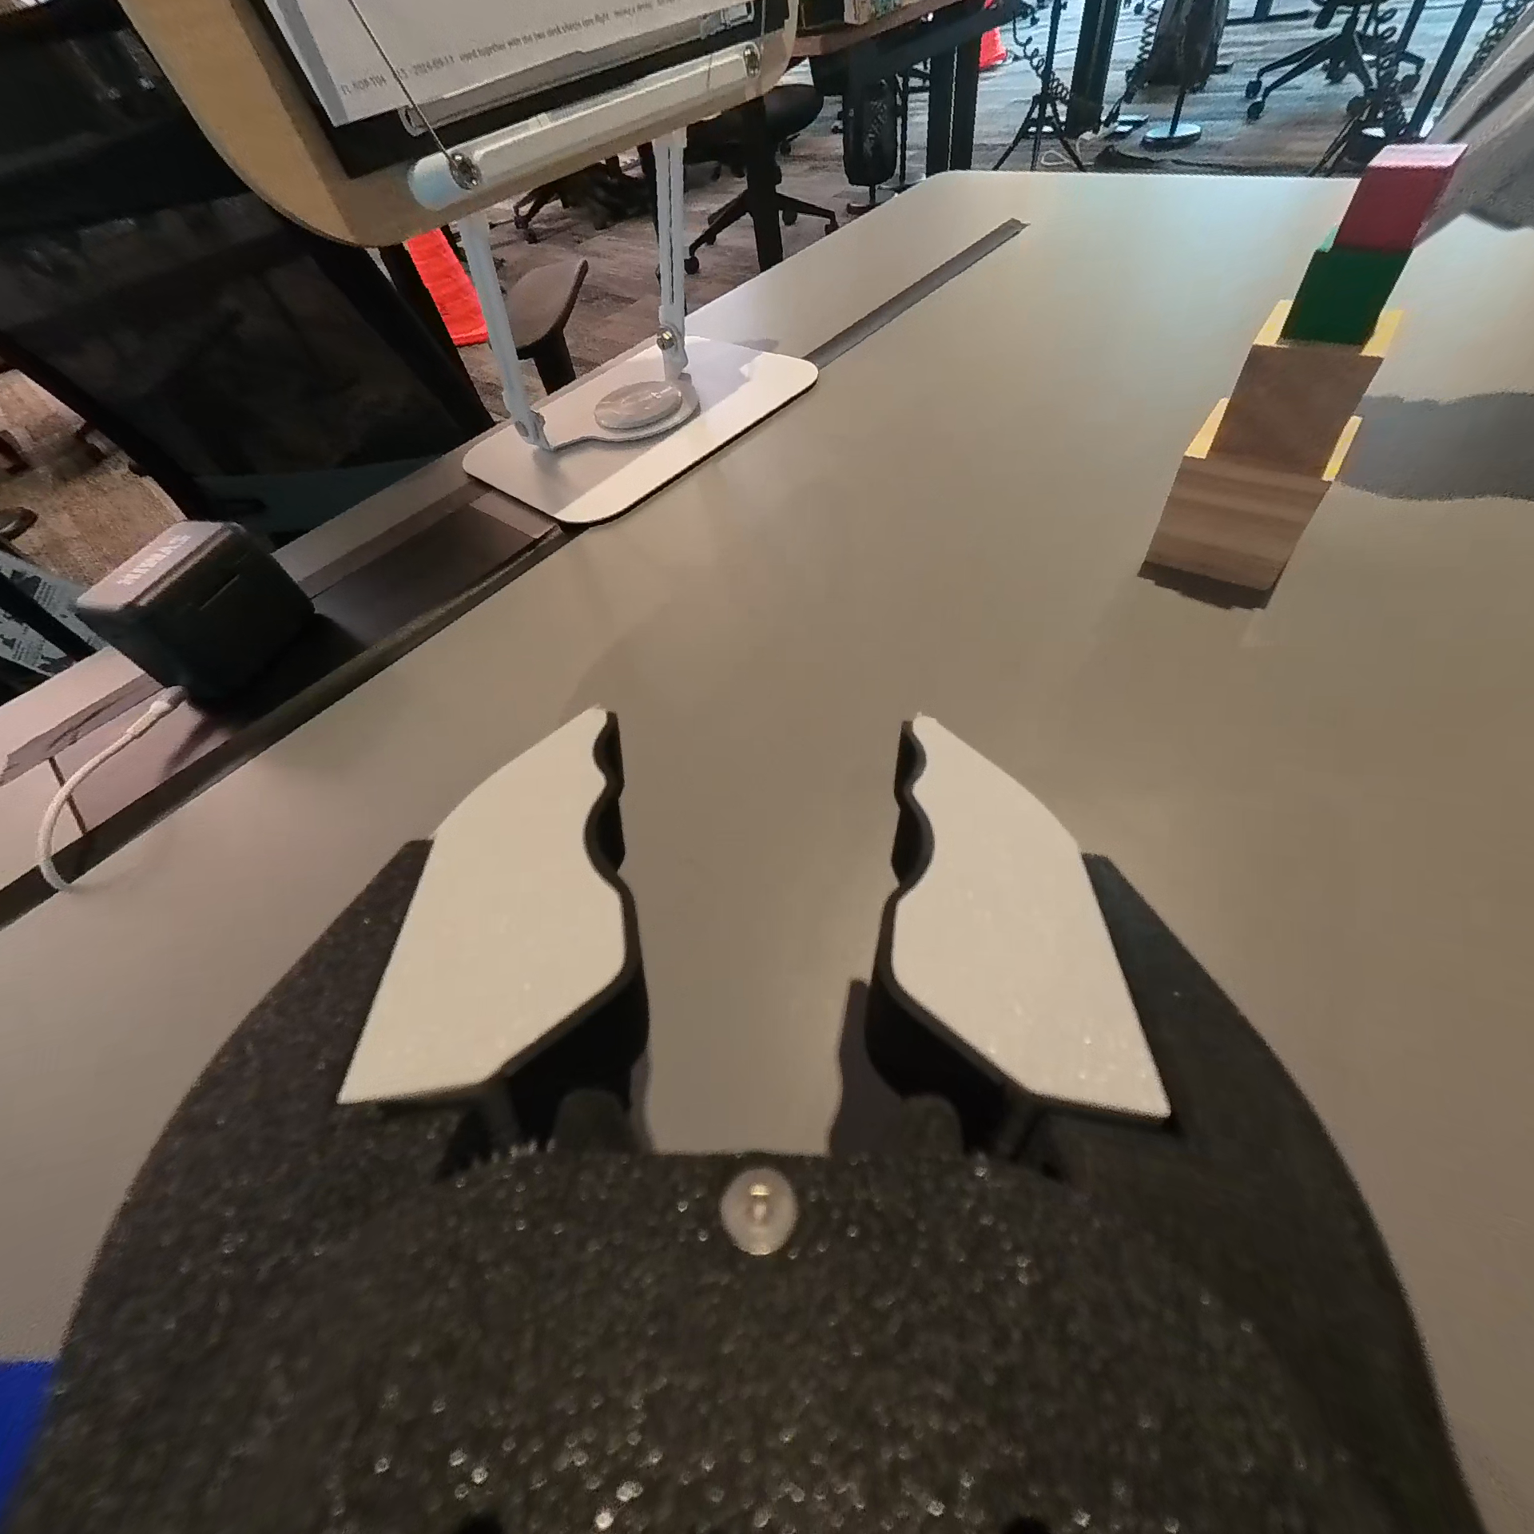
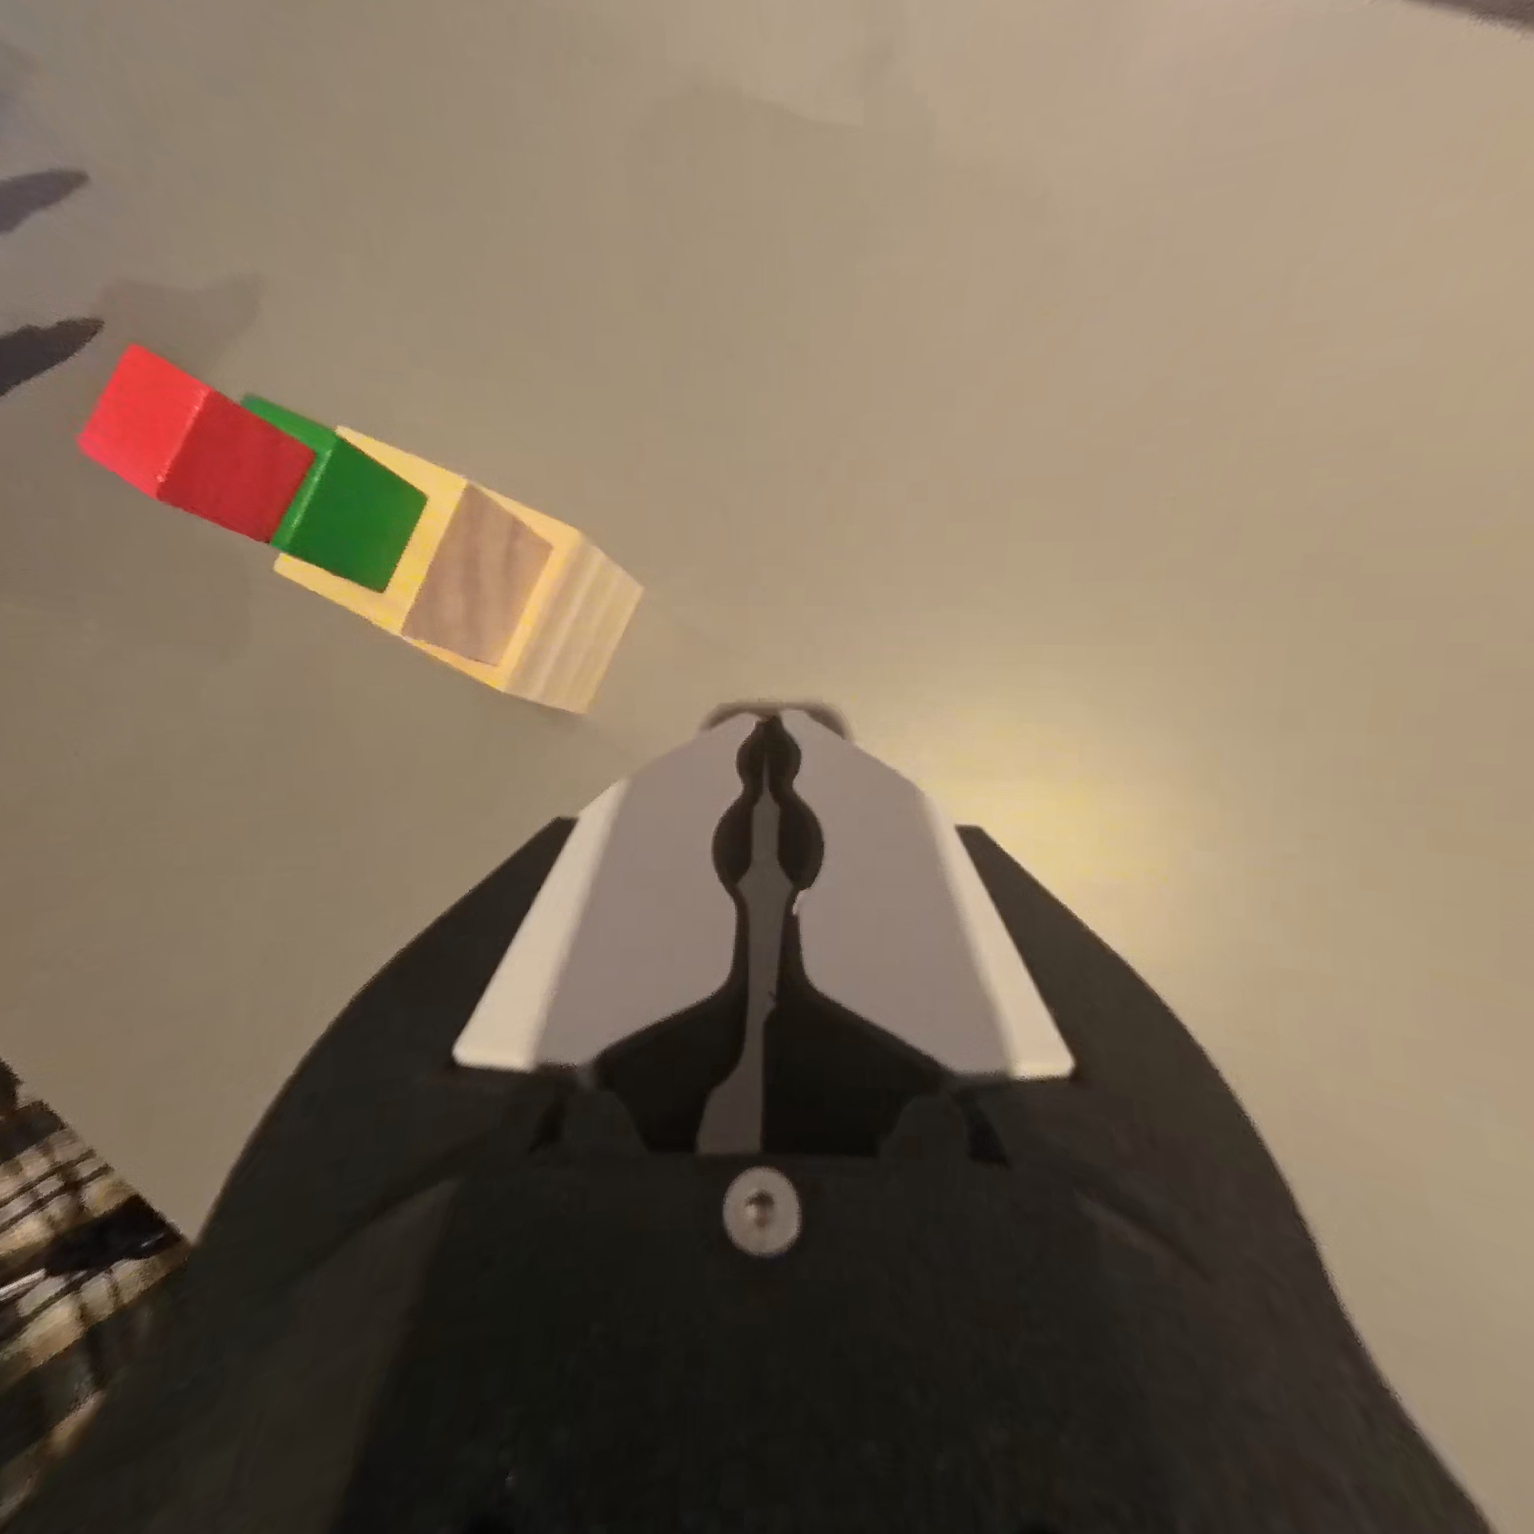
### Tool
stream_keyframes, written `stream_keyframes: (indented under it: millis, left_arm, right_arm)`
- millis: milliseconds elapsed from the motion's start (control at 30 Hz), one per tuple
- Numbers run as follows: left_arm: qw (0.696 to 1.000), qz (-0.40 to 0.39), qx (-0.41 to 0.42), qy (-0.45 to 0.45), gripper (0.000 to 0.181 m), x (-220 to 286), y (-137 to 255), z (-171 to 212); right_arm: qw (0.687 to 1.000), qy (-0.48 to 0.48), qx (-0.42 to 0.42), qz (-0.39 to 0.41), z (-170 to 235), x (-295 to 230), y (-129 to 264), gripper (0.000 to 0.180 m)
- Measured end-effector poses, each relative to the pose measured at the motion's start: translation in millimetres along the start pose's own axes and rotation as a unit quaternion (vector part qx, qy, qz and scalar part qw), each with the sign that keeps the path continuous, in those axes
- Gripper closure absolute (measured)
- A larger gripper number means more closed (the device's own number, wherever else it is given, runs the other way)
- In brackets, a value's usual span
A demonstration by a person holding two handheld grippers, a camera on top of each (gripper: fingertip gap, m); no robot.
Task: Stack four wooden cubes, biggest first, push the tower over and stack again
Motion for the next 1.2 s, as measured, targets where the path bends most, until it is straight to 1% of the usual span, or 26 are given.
stream_keyframes:
  millis: [200, 400, 500, 600, 733, 933, 1000, 1100, 1133, 1200]
  left_arm:
    - [1.000, 0.000, -0.004, -0.002, 0.118, 1, 0, 0]
    - [1.000, -0.001, -0.002, -0.002, 0.118, 1, 1, -2]
    - [1.000, -0.001, -0.002, -0.003, 0.118, 1, 1, -2]
    - [1.000, -0.001, -0.002, -0.002, 0.118, 0, 1, -2]
    - [1.000, -0.002, 0.001, -0.001, 0.118, -1, 3, -3]
    - [1.000, 0.006, 0.000, -0.002, 0.118, 1, 2, -2]
    - [1.000, 0.012, 0.000, -0.005, 0.118, 3, 0, -2]
    - [1.000, 0.022, -0.002, -0.010, 0.117, 7, -4, 0]
    - [1.000, 0.024, -0.003, -0.013, 0.117, 9, -5, 0]
    - [1.000, 0.026, -0.004, -0.017, 0.117, 11, -8, 1]
  right_arm:
    - [0.995, -0.040, -0.077, -0.040, -5, -17, -16, 0.180]
    - [0.989, -0.035, -0.129, -0.067, -22, -48, -36, 0.180]
    - [0.988, -0.011, -0.126, -0.083, -34, -70, -47, 0.180]
    - [0.988, 0.013, -0.122, -0.091, -46, -86, -50, 0.180]
    - [0.989, 0.023, -0.122, -0.079, -48, -84, -44, 0.180]
    - [0.994, 0.034, -0.064, -0.083, -36, -62, -23, 0.180]
    - [0.993, 0.052, -0.035, -0.099, -29, -55, -18, 0.180]
    - [0.988, 0.106, 0.010, -0.114, -18, -44, -13, 0.180]
    - [0.982, 0.133, 0.028, -0.133, -16, -43, -11, 0.176]
    - [0.964, 0.196, 0.066, -0.169, -10, -42, -9, 0.153]
Point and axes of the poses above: each gripper's, where its closed fingertips meet, y back along the fingers, z out of its underside, x = y × z across the jaws, the point moved 6 cm from there along y, back along the fingers, and after that the axes turned 1 degree about x, right-handed, at the moved point
